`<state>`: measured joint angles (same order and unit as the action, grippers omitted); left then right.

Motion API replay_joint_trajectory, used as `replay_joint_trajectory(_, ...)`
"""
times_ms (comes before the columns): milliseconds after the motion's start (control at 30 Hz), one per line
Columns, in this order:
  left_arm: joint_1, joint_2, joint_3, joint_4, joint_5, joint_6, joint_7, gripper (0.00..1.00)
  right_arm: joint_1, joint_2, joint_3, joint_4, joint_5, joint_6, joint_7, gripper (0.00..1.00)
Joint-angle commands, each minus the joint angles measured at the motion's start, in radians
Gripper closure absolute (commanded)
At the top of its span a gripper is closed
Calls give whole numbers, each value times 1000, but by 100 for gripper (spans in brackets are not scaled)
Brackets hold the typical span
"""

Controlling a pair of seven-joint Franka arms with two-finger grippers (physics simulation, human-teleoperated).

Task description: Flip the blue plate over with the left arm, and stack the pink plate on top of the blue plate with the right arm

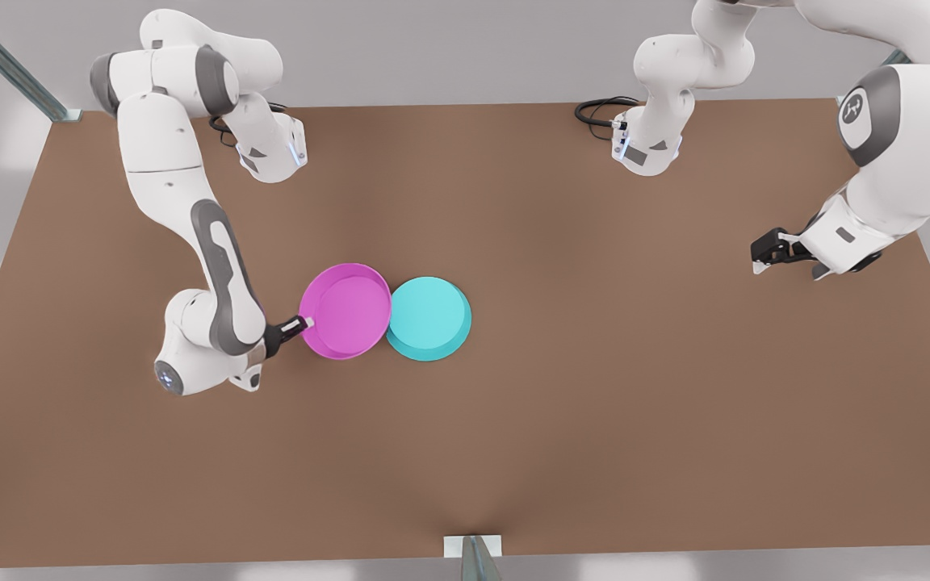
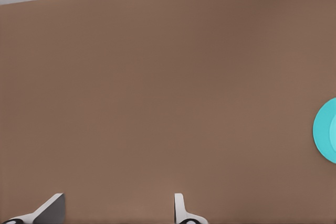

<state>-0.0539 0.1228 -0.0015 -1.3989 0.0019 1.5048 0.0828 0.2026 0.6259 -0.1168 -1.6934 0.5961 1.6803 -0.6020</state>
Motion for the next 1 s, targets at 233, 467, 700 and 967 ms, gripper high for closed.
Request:
replay_joint_trajectory(233, 2, 0, 0, 1, 0, 0, 0, 0, 100, 24, 0, 9, 113, 33, 90, 78)
replay_joint_trajectory(467, 0, 0, 0, 1, 0, 0, 0, 0, 175, 51, 0, 11, 212, 88, 123, 78)
replay_joint_trajectory(700, 2, 1, 0, 1, 0, 0, -2, 0, 221, 52, 0, 9, 223, 110, 159, 78)
replay_joint_trajectory(967, 2, 1, 0, 1, 0, 2, -2, 0, 236, 58, 0, 14, 226, 124, 188, 0)
